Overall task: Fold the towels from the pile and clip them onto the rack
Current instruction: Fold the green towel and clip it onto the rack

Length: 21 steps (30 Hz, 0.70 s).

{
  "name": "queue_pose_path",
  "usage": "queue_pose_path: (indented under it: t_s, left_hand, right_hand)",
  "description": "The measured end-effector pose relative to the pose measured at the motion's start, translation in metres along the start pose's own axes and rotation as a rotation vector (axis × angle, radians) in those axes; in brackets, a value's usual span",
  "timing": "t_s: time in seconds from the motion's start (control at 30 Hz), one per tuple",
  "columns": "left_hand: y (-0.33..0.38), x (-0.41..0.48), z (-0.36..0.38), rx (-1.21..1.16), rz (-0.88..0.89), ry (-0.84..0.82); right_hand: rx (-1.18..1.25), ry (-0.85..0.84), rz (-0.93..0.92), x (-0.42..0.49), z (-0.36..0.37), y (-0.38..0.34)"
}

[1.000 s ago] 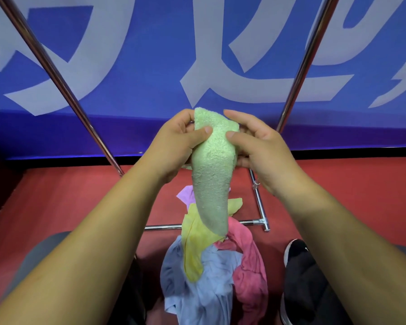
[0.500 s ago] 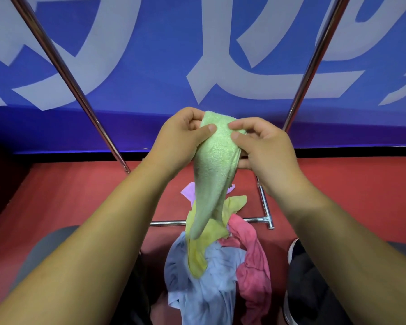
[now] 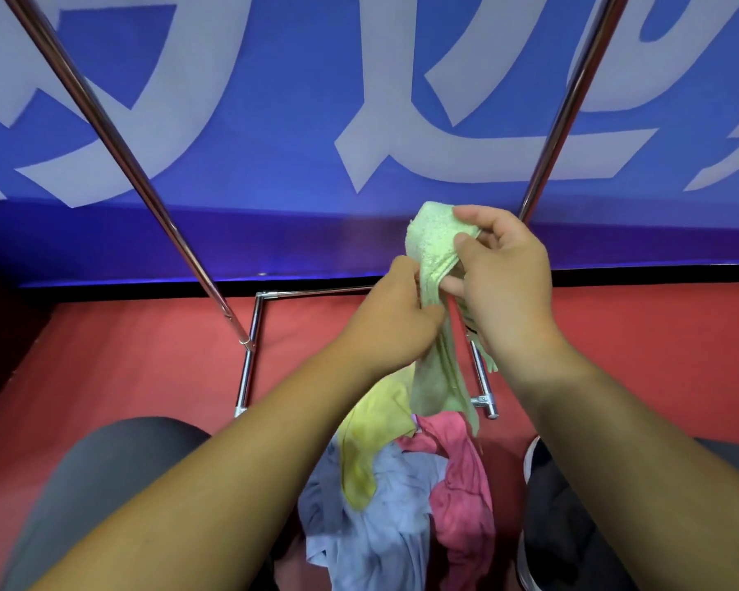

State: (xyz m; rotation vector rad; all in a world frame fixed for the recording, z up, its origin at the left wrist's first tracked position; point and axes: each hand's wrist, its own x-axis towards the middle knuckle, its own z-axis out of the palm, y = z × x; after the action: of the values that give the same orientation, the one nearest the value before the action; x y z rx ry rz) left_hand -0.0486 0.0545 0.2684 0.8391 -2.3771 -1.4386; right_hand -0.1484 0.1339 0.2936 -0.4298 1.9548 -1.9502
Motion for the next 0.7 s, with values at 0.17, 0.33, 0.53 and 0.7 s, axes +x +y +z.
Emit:
queue_pose_path:
  t_s: [0.17,0.33,0.53,0.7]
  left_hand:
    - [-0.003,0.004,0.017,0.027,0.1,0.124]
    - [-0.011,0.016,0.007,0.223,0.164,0.279]
    - [-0.011,0.019,-0.013,0.379,0.197,0.352]
    - [-0.01,0.017,-0.023,0.505,0.237,0.39]
  right_hand:
    - [0.208,0.014,0.089,0.0,0.0,-0.004]
    - [0.079,-0.024,0.03,0.002,-0.002,-0.007]
    - [-0.421,-0.013,-0.11,0.014,-0.01,0.007]
    - [-0.758,-0.047,-0.135,0.012,-0.016,0.01]
